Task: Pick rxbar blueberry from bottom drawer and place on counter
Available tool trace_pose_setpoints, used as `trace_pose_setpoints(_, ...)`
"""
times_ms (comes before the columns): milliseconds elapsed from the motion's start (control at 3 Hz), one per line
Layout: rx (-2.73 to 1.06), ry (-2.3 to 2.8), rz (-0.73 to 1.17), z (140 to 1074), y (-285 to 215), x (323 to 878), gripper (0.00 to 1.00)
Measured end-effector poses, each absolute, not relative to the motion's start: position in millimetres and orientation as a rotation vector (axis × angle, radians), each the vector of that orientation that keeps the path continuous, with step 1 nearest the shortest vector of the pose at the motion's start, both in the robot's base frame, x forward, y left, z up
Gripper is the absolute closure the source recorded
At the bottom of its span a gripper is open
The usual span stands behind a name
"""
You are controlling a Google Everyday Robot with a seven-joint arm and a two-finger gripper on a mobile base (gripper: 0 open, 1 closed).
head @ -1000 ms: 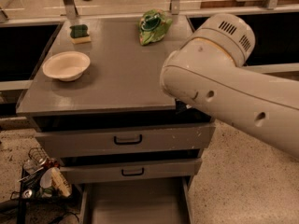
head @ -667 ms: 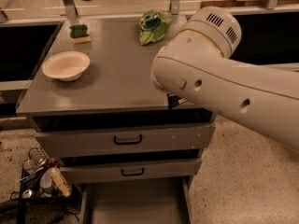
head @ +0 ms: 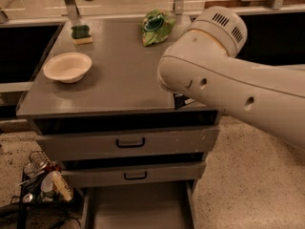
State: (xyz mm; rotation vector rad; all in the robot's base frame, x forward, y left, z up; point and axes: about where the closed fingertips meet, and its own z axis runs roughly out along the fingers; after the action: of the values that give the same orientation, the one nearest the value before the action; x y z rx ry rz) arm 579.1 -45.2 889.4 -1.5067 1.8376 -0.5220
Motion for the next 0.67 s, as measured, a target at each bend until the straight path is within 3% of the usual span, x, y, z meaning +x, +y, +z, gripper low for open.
trace_pose_setpoints(667,-1.5,1.802,-0.482,893,-35,617,1.0)
